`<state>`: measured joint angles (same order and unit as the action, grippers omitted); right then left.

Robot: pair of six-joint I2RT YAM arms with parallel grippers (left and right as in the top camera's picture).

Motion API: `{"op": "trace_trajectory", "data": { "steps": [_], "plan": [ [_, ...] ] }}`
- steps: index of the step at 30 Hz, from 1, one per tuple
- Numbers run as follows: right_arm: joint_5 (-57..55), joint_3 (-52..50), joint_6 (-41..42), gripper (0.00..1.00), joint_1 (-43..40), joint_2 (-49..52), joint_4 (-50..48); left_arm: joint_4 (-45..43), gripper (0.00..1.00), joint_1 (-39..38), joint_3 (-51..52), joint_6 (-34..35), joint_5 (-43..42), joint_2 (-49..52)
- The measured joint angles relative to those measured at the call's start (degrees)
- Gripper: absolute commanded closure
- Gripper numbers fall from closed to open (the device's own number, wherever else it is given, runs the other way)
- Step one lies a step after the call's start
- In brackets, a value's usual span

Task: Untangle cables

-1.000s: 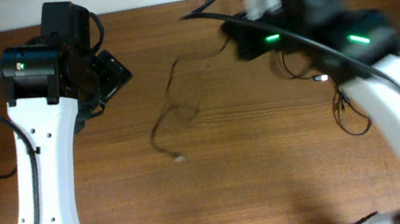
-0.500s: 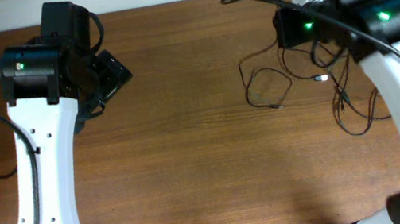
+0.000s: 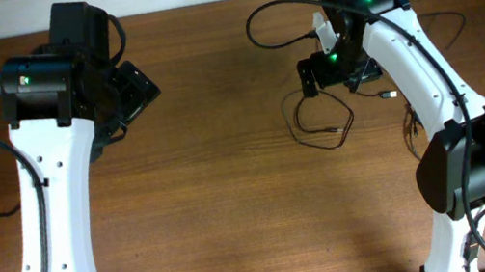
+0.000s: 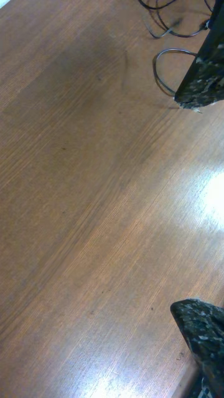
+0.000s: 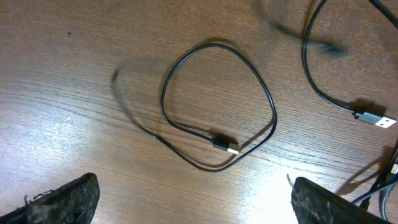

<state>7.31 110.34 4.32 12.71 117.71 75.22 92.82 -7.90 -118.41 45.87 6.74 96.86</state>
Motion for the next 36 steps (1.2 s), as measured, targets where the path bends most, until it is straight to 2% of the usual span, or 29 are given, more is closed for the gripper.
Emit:
{"op": "trace_trajectory", "data": {
  "steps": [9,36],
  "plan": [
    [-5.99,0.00,1.84,0.01,-2.21,0.02,-0.26,0.00,0.01,0.00,0.00,0.00,-0.02,0.00],
    [-6.08,0.00,1.97,0.01,-2.25,0.02,-0.28,0.00,0.01,0.00,0.00,0.00,0.00,0.00]
  ]
}}
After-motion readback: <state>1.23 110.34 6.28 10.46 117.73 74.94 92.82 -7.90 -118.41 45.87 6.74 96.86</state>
